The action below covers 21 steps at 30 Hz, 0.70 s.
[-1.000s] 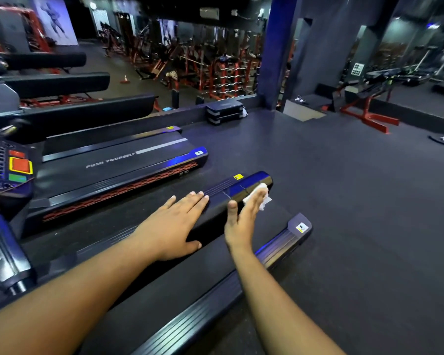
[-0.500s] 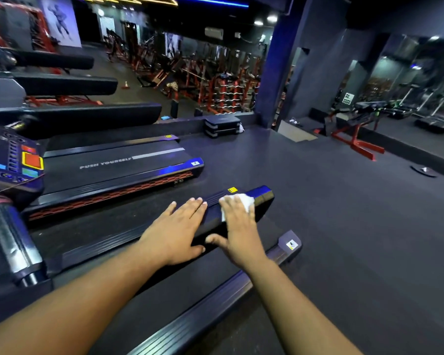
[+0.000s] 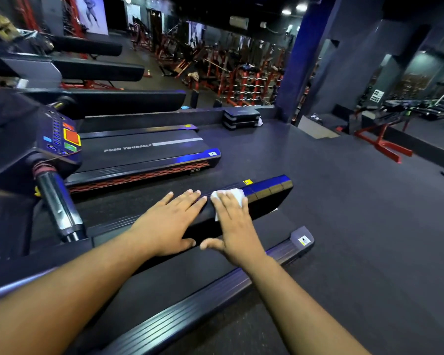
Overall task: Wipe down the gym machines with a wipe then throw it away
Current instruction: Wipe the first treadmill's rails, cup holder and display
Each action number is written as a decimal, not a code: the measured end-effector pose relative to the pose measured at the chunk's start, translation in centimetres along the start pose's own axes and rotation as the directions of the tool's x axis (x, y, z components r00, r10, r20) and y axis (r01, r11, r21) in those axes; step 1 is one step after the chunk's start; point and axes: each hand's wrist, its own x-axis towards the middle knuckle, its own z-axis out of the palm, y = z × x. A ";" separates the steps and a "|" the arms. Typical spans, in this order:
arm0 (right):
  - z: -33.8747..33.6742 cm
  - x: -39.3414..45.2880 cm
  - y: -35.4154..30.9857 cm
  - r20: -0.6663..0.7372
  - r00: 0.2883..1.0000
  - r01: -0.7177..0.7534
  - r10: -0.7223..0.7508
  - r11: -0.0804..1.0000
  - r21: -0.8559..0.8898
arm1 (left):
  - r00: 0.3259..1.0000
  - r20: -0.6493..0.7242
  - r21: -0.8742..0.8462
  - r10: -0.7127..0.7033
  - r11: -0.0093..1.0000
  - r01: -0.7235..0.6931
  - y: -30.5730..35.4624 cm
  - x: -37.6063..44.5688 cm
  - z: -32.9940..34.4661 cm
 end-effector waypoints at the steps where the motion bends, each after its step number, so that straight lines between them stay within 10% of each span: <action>1: 0.3 -0.5 -0.7 -0.007 0.999 0.044 -0.044 0.999 0.002 | 1.000 0.001 0.001 -0.001 1.000 0.001 -0.2 -0.4 -0.1; 4: 1.2 -1.1 1.1 -0.085 0.996 0.003 -0.007 0.999 -0.042 | 1.000 0.019 0.019 0.016 1.000 -0.016 -0.9 -1.5 -0.2; 8: 2.2 -0.3 0.9 -0.199 0.893 -0.374 0.404 0.911 0.172 | 0.998 0.045 0.029 0.051 0.998 -0.053 -1.2 -1.8 -0.4; 15: 6.2 -2.4 -3.6 -0.224 0.957 -0.148 0.185 0.974 0.173 | 0.999 0.014 0.039 0.043 0.998 -0.044 -0.9 -1.8 0.0; 21: 5.2 0.2 1.8 -0.248 0.665 -0.441 0.704 0.639 0.631 | 0.999 0.025 0.061 0.037 0.997 -0.038 -0.8 -1.3 -0.1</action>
